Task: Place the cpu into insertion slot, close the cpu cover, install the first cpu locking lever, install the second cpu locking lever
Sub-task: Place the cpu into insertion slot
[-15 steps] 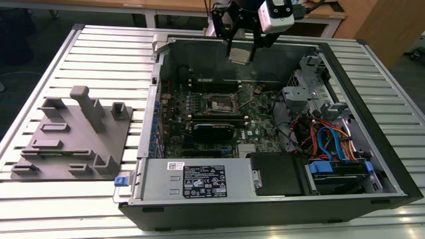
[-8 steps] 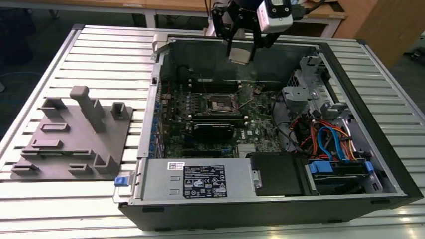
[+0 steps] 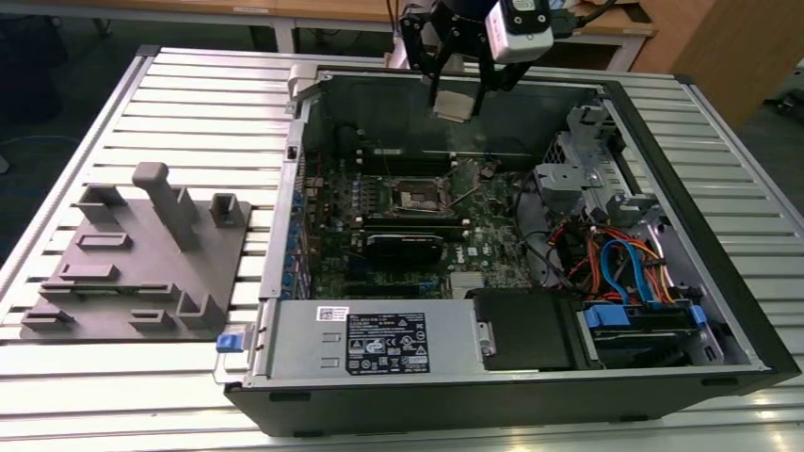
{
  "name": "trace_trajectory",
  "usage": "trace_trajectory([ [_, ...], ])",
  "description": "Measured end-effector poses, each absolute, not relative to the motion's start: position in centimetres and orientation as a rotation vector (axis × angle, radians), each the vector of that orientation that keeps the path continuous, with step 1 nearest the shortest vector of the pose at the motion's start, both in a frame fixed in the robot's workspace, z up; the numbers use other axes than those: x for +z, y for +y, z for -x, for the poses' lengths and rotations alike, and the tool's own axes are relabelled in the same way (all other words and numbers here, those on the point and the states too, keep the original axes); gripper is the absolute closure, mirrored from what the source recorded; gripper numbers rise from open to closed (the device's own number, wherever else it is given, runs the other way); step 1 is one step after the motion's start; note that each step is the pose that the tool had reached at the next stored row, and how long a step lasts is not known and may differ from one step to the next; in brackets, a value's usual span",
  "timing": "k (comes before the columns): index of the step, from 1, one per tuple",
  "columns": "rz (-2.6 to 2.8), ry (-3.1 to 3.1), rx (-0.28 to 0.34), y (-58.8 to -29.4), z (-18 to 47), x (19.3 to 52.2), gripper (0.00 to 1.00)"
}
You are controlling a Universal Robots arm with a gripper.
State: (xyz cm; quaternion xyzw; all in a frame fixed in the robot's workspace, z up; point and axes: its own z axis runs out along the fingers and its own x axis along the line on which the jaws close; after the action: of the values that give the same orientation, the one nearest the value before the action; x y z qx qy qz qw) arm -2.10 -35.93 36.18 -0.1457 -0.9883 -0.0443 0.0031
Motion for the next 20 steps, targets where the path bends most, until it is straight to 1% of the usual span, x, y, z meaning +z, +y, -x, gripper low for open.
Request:
trace_trajectory([
  [20, 0.56, -3.085, -0.139, -35.93, 2.1, 36.18, 0.46],
])
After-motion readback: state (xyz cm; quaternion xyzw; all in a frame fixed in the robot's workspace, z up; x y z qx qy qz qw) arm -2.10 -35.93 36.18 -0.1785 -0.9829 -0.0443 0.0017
